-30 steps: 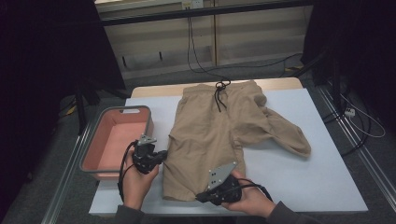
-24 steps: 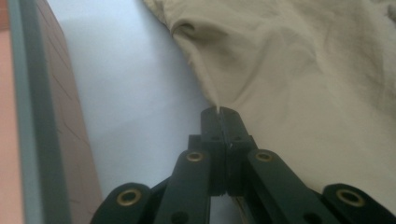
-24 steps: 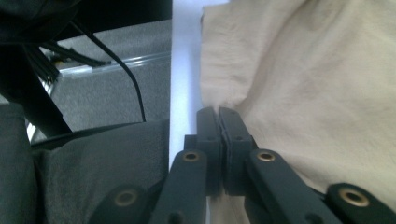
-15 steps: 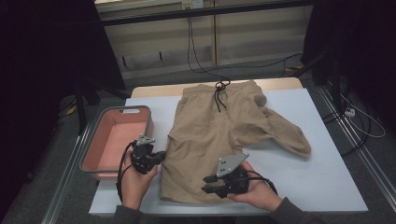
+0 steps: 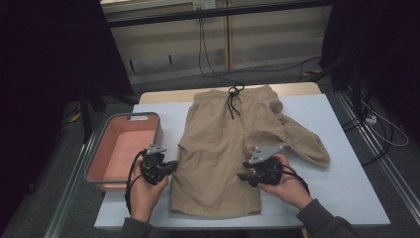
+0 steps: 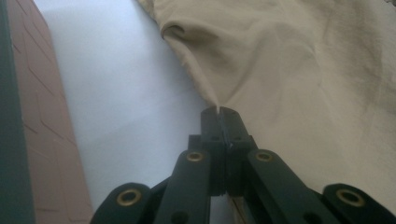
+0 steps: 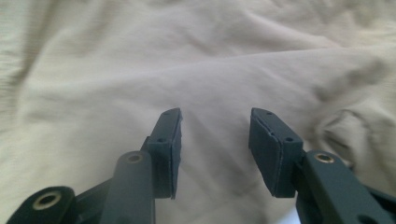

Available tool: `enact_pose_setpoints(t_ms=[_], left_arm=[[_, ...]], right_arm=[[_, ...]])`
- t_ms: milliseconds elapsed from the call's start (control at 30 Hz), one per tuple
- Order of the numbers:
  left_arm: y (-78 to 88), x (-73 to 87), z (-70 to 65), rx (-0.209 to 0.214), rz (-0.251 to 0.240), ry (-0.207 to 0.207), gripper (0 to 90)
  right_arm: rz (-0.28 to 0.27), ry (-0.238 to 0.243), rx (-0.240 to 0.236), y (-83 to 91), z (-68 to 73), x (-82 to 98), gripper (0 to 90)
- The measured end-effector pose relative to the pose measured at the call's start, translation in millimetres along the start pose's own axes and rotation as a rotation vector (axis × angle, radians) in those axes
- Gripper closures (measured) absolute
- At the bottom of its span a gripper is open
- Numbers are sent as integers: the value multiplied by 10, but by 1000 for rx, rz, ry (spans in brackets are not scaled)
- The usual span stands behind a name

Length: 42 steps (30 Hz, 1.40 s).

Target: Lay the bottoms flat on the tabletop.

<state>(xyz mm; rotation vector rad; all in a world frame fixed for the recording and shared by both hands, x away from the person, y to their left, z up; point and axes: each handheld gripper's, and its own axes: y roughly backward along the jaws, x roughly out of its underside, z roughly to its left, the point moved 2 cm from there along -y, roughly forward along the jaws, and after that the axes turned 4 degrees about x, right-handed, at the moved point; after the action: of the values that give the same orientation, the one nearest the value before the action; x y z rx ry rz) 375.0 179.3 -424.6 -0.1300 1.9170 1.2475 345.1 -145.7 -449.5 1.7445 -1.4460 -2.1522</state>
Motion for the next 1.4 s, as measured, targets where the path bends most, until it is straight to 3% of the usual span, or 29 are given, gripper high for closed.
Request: enact_pose_setpoints(t_ms=[300, 467, 533, 700, 767, 867, 967, 1133, 1400], left_arm=[[-5, 0, 7, 3, -5, 5, 899], [-23, 0, 0, 1, -4, 6, 898], [-26, 2, 1, 1, -1, 1, 899], [-38, 5, -3, 0, 2, 1, 898], [-39, 6, 0, 5, 6, 3, 899], [-40, 2, 1, 7, 7, 3, 898], [-50, -8, -12, 7, 3, 1, 898], [-48, -6, -9, 11, 8, 10, 899], [-49, 24, 25, 7, 16, 7, 899]], right_arm=[[-3, -38, 111, -33, -284, 28, 598], [19, -22, 152, -112, -354, 52, 637], [26, -46, 146, -149, -388, 65, 650], [51, -61, 182, -230, -446, 72, 678], [59, -59, 188, -274, -452, 81, 716], [34, -104, 178, -309, -474, 90, 824], [19, -120, 170, -328, -492, 93, 900], [12, -153, 163, -309, -523, 102, 900], [-10, -196, 164, -9, -680, 170, 900]])
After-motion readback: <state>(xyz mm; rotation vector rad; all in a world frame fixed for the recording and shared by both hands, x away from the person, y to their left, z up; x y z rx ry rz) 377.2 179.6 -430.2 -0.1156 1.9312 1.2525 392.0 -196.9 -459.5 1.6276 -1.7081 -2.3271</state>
